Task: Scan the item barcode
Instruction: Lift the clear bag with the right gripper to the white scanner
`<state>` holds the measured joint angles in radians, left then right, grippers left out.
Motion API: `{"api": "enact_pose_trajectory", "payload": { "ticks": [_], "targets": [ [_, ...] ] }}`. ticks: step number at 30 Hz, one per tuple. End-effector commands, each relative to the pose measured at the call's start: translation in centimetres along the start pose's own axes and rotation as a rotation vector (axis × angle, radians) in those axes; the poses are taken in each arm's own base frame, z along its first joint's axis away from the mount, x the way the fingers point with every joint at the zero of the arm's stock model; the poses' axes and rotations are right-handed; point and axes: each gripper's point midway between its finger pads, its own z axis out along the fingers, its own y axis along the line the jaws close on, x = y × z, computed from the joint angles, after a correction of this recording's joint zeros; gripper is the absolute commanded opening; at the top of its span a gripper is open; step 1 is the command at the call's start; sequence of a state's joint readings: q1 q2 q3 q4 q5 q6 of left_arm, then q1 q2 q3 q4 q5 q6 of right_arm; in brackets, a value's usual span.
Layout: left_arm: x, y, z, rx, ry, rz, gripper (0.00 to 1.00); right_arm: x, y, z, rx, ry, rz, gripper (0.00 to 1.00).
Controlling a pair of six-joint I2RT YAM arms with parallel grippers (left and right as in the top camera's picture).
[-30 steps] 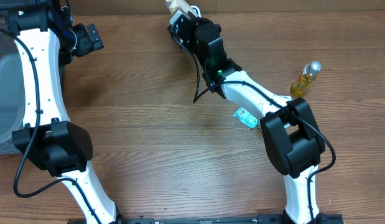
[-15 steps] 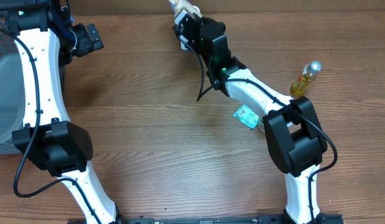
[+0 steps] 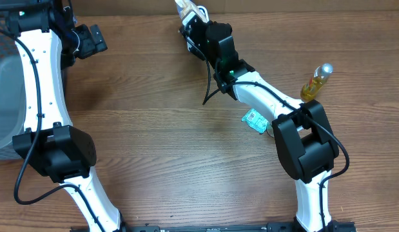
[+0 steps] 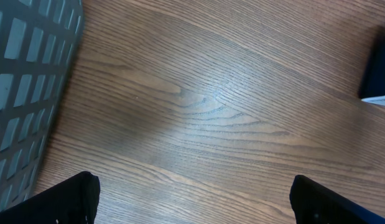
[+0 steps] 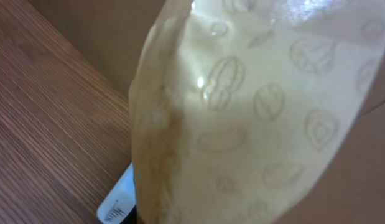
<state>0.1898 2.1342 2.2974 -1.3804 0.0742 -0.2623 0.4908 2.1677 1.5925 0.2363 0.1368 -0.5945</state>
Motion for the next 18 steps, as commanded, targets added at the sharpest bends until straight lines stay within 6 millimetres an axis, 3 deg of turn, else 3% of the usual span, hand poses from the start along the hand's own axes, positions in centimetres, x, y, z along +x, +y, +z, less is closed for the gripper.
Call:
{"api": "enact_pose_trajectory", "payload": {
  "ticks": [1,5,12,15,18],
  "targets": [
    [-0.2,-0.6,-0.4,0.008,-0.013,0.01,0.99,-1.2,-0.7,0.1,0.001,-0.039,0.058,0.04],
    [-0.2,-0.6,-0.4,0.008,-0.013,0.01,0.99,-3.4,-3.1,-1.0,0.071,-0.084,0.069,0.04],
    [-0.2,-0.6,-0.4,0.008,-0.013,0.01,0.99,-9.5,-7.3,-5.9,0.106,-0.186,0.268,0.04],
    [-0.2,-0.5,-0.4,0.007,-0.014,0.009,1.0,-10.2,-7.5,-7.8,0.054,-0.158,0.379,0.04],
    [-0.2,-0.6,-0.4,0.008,-0.013,0.01,1.0,-9.3,-6.3,-9.1,-0.05,-0.075,0.526,0.04]
  ]
}}
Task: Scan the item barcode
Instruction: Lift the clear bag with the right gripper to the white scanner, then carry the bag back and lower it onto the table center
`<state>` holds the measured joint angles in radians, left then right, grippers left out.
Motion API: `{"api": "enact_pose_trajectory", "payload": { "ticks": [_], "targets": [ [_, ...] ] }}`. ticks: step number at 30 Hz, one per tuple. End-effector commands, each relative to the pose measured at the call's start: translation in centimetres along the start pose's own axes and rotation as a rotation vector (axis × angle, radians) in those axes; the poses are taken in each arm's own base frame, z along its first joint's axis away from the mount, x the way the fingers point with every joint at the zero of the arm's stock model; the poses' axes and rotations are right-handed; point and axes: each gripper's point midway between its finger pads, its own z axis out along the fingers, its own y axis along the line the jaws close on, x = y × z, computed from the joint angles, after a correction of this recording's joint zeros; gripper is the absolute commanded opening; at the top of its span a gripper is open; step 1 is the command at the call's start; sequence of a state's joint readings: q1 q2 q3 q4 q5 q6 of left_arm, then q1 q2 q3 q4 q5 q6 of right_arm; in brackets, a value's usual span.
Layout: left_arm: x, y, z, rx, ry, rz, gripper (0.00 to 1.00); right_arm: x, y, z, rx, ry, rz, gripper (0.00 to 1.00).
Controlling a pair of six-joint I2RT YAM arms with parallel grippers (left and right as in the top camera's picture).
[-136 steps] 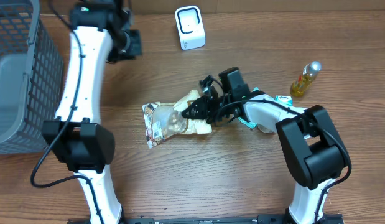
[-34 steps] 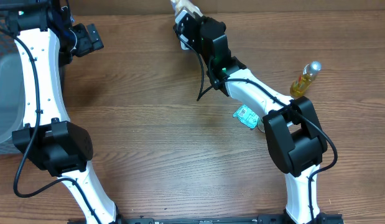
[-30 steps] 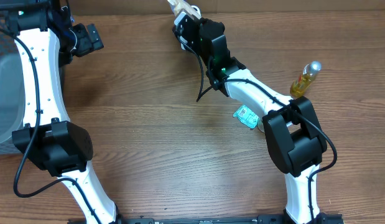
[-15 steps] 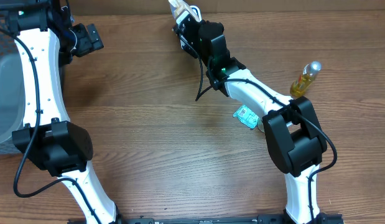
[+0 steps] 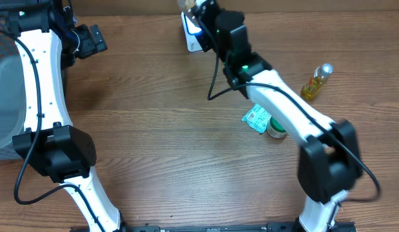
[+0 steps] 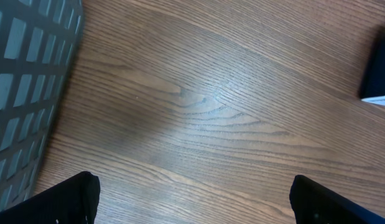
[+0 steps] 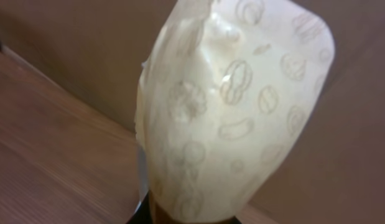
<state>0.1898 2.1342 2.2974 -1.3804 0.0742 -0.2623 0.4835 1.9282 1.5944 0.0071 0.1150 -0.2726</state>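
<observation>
My right gripper [image 5: 205, 22] is at the far edge of the table, shut on a cream pouch [image 7: 232, 106] printed with nut outlines. From above, the pouch [image 5: 193, 35] shows a white and blue face to the left of the gripper. In the right wrist view it fills the frame, standing up from the jaws [image 7: 189, 214] against the brown wall. Far left at the back, my left gripper [image 5: 91, 40] hangs open over bare wood, its dark fingertips [image 6: 68, 199] wide apart and nothing between them. No scanner or barcode shows.
A grey slatted basket [image 5: 4, 96] stands at the left edge, also in the left wrist view [image 6: 24, 81]. A yellow bottle [image 5: 316, 82], a teal packet [image 5: 256, 119] and a small round lid [image 5: 276, 130] lie at the right. A dark object [image 6: 377, 65] shows at that view's right edge.
The right arm has stretched out and its gripper has shifted slightly right and back with the pouch; the pouch now stands more upright against the wall. The left arm has not moved.
</observation>
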Motion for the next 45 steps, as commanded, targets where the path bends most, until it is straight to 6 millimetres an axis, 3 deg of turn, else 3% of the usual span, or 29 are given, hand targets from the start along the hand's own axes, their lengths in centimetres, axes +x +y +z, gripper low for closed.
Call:
{"api": "enact_pose_trajectory", "payload": {
  "ticks": [1,3,5,7,12,17,20,23,32,37,45],
  "targets": [
    [-0.1,-0.7,-0.4,0.009,-0.013,0.013,0.99,-2.7,-0.1,-2.7,-0.085,-0.009,0.237,0.04],
    [-0.1,-0.8,-0.4,0.009,-0.013,0.014,1.0,-0.6,1.2,-3.1,-0.168,0.089,0.314,0.04],
    [-0.1,-0.8,-0.4,0.009,-0.013,0.014,0.99,2.7,3.6,-4.2,-0.312,0.254,0.419,0.04],
    [-0.1,-0.8,-0.4,0.009,-0.013,0.014,1.0,4.8,5.6,-5.6,-0.43,0.368,0.473,0.04],
    [-0.1,-0.8,-0.4,0.009,-0.013,0.014,1.0,8.4,8.9,-9.0,-0.599,0.587,0.554,0.04],
    [-0.1,-0.8,-0.4,0.009,-0.013,0.014,0.99,10.6,10.0,-11.5,-0.64,0.735,0.599,0.04],
    [-0.1,-0.8,-0.4,0.009,-0.013,0.014,1.0,11.5,10.2,-12.3,-0.635,0.792,0.613,0.25],
    [-0.1,-0.8,-0.4,0.009,-0.013,0.014,0.99,12.3,10.2,-13.2,-0.626,0.85,0.624,0.58],
    [-0.1,-0.8,-0.4,0.009,-0.013,0.014,1.0,15.5,5.8,-11.8,-0.308,0.888,0.493,1.0],
    [-0.1,-0.8,-0.4,0.009,-0.013,0.014,0.99,17.1,2.5,-11.2,-0.087,0.899,0.452,1.0],
    [-0.1,-0.8,-0.4,0.009,-0.013,0.014,1.0,19.0,2.3,-11.2,-0.022,0.919,0.499,1.0]
  ]
}}
